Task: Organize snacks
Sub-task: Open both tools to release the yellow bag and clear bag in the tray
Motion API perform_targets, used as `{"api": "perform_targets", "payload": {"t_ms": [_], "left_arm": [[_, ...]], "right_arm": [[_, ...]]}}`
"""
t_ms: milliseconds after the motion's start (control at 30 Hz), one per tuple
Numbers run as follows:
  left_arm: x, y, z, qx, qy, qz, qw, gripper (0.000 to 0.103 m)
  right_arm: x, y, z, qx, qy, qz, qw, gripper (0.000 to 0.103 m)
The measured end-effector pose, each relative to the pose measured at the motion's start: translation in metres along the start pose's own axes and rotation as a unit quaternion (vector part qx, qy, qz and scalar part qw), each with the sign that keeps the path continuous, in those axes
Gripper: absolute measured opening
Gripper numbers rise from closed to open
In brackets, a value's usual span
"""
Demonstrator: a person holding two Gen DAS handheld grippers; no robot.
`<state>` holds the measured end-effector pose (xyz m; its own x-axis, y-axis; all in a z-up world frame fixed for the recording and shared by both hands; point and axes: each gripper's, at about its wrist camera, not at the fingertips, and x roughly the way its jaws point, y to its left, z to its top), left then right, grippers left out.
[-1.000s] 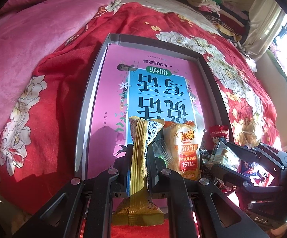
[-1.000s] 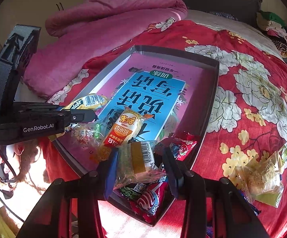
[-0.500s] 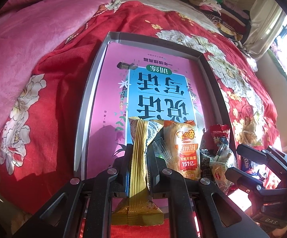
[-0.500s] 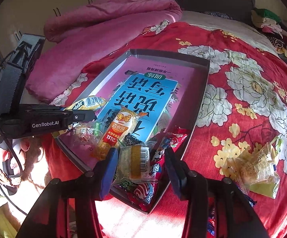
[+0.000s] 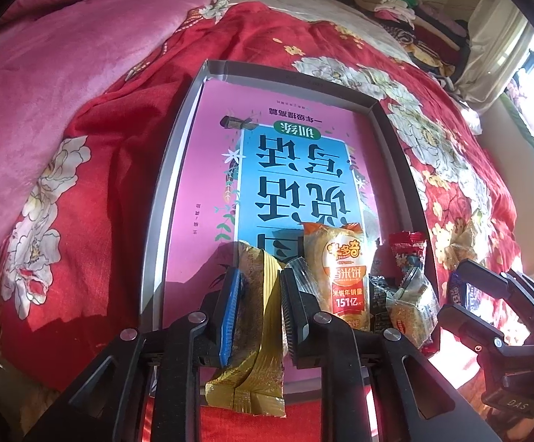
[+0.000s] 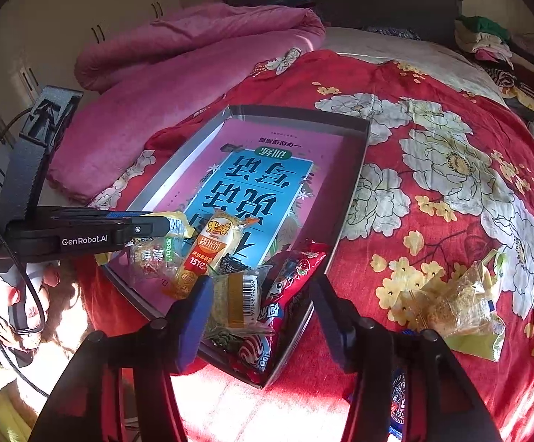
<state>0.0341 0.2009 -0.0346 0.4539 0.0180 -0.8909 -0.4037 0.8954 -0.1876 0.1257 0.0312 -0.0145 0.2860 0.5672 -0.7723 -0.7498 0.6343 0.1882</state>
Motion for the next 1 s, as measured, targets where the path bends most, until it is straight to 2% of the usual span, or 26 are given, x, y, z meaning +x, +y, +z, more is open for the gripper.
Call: {"api": "perform_targets", "payload": {"t_ms": [100,233,300,333,367,600,1000], "left_arm": [[-0.003,0.0,0.0,-0.002,-0.003,0.001,1.0,0.032],[-0.009,-0.001,0.001,-0.004,-0.01,0.002,0.9999,0.033],[-0.012,-0.002,0.001,-0.006,-0.014,0.005,0.9999,0.04],[-0.014,-0.002,0.002,-0.008,-0.016,0.007,0.9998,0.051],[-0.015,-0.002,0.002,-0.009,-0.019,0.007,0.9997,0.057],[-0.023,-0.005,0.004,-0.009,-0.027,0.009,0.9996,0.058],[-0.038,-0.019,0.006,0.0,-0.037,-0.004,0.9993,0.061]], "right_arm": [[-0.002,0.0,0.0,0.0,-0.004,-0.004,1.0,0.057],[-0.005,0.0,0.0,-0.001,-0.009,-0.006,1.0,0.058],[-0.007,0.0,0.001,-0.001,-0.013,-0.007,1.0,0.062],[-0.008,-0.001,0.001,-0.001,-0.015,-0.008,1.0,0.063],[-0.009,-0.001,0.001,-0.001,-0.017,-0.009,1.0,0.065],[-0.017,-0.004,0.002,0.003,-0.028,-0.013,1.0,0.07],[-0.034,-0.011,0.002,0.013,-0.051,-0.019,0.998,0.073]]}}
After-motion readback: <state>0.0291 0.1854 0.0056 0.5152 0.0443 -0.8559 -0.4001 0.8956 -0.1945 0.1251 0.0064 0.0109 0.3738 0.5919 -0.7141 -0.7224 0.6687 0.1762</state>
